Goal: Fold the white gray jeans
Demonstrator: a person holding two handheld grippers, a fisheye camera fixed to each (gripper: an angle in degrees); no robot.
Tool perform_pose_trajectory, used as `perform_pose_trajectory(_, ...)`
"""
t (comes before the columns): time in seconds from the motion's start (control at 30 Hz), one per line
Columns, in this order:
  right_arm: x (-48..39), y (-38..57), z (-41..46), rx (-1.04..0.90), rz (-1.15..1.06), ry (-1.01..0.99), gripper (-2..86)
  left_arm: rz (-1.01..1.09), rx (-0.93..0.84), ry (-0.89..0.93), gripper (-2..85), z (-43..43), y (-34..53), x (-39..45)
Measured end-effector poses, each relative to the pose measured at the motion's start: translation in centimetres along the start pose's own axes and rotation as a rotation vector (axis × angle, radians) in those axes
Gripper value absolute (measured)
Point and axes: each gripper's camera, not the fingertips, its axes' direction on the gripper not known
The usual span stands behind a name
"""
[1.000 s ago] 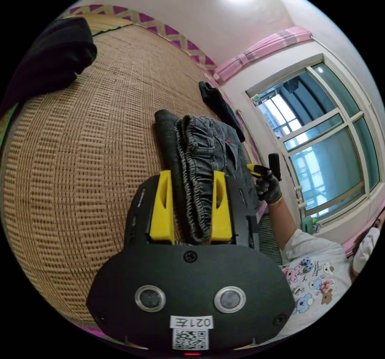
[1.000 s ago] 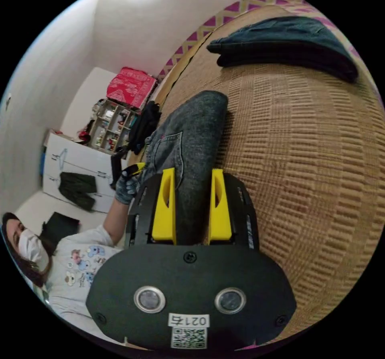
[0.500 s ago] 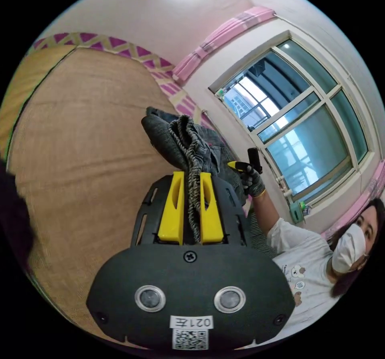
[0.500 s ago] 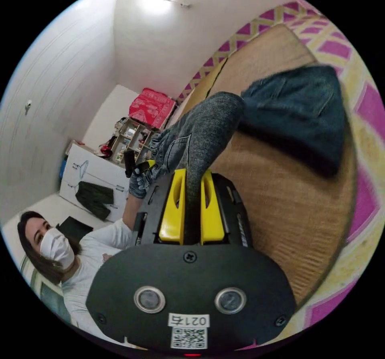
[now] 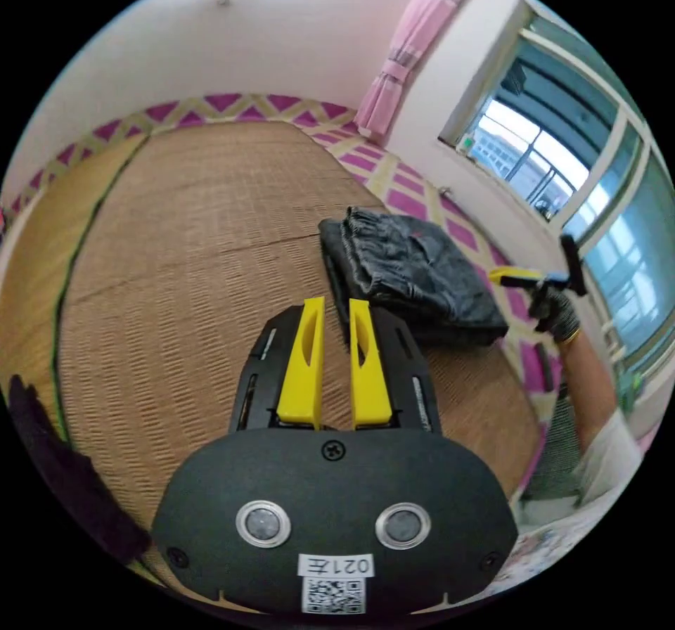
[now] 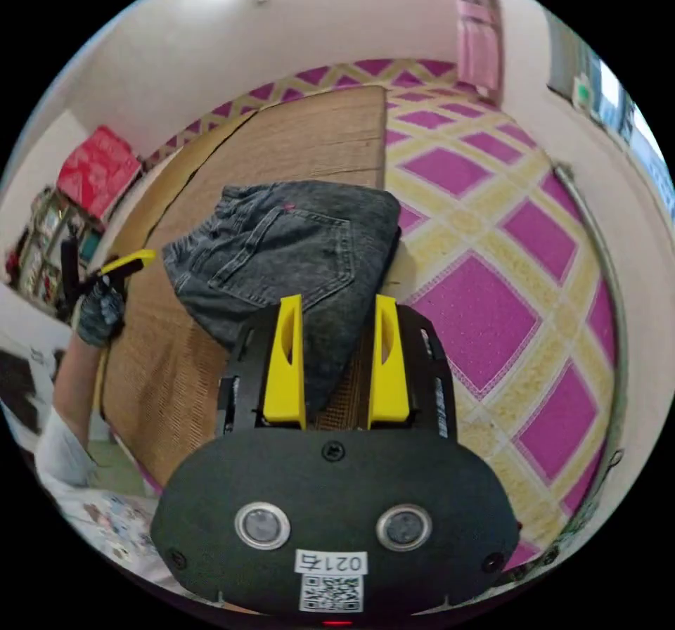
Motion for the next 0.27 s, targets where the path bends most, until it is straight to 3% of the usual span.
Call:
perform_pose_trajectory(0.13, -12.8, 4.0, 0.4, 0.090, -0.305, 0.135, 12.0, 0.118, 0.051, -0.134, 4.9, -4.9, 7.1, 1.8)
perform_pose_trajectory(0.27, -25.1, 8.0, 1.9, 0.150, -0.518, 0.057, 11.2, 0.063, 0.089, -0.211, -0.1, -11.0, 16.6, 1.5)
